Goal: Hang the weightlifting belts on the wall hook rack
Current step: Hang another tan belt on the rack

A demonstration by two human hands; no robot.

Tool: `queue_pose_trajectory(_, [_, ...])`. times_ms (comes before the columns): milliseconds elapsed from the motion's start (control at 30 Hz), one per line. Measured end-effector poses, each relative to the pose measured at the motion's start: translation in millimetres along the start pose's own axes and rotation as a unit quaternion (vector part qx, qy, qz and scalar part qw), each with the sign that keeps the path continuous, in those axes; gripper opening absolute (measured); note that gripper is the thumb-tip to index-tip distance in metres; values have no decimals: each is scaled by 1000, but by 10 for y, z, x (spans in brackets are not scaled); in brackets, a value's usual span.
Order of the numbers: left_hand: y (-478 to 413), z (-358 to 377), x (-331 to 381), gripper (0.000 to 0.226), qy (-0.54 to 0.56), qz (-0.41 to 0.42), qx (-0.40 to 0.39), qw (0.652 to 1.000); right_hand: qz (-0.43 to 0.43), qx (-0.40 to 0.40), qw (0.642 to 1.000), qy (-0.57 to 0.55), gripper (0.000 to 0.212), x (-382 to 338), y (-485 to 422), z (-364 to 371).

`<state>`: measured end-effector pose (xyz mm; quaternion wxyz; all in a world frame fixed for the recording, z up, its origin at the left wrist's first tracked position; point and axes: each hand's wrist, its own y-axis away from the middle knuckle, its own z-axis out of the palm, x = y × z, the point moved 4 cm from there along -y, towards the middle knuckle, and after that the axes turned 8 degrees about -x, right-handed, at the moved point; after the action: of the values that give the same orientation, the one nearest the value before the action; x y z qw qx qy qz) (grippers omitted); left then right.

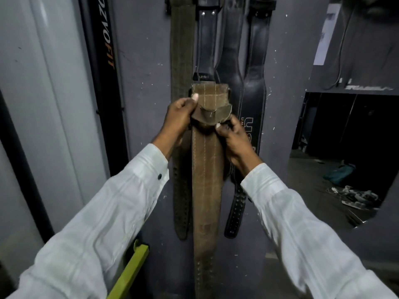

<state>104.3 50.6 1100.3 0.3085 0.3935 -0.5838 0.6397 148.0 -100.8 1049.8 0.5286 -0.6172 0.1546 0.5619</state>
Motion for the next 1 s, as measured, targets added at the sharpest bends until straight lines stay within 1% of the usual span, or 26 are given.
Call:
queue_pose_trajectory(67, [-84, -24, -52, 23, -15, -17, 9, 1000, 39, -25, 999, 12, 43, 32, 39, 1])
queue_pose_trajectory(133, [-118, -19, -149, 11, 5, -27, 24, 999, 98, -70, 990, 69, 44, -47, 40, -17])
queue_pose_trajectory(200, [-94, 23, -242, 14, 29, -34, 29, 999, 169, -104, 972, 123, 52, -179, 9, -96])
queue_pose_trajectory(233, [-64, 41, -297, 18, 34, -36, 33, 998, 200, -106, 964, 137, 50, -255, -11, -143])
queue_pose_trajectory(333, [9, 81, -444, 26, 19, -57, 29, 998, 259, -86, 952, 139, 23, -467, -54, -218])
queue_pose_trajectory(400, [27, 118, -492, 33, -2, -61, 19, 998, 269, -64, 949, 154, 10, -532, -80, -212])
queue_pose_trajectory(433, [36, 139, -489, 36, -19, -55, 17, 998, 257, -47, 948, 182, 6, -543, -104, -213])
queue_pose_trajectory(467, [50, 157, -466, 39, -37, -43, 19, 998, 232, -27, 947, 222, 8, -538, -136, -223])
queue_pose_trajectory(533, [75, 170, -410, 42, -71, -8, 38, 997, 149, 12, 941, 303, 17, -505, -208, -231])
queue_pose_trajectory(600, [104, 151, -371, 47, -93, 24, 65, 993, 71, 30, 938, 339, 25, -464, -210, -176])
queue_pose_trajectory(667, [119, 114, -341, 51, -99, 51, 88, 990, 19, 36, 935, 352, 26, -443, -196, -112])
queue_pose_trajectory(767, [72, 4, -332, 58, -86, 69, 108, 988, -30, 34, 939, 341, 20, -430, -240, 6])
queue_pose_trajectory(867, [-28, -158, -286, 60, -86, 87, 121, 985, -78, 43, 931, 355, 18, -446, -345, 184])
queue_pose_trajectory(933, [-104, -268, -240, 60, -81, 96, 129, 984, -93, 56, 928, 357, 25, -456, -462, 283])
queue_pose_trajectory(1000, [-232, -397, -178, 58, -75, 103, 138, 982, -105, 70, 927, 354, 38, -470, -645, 375])
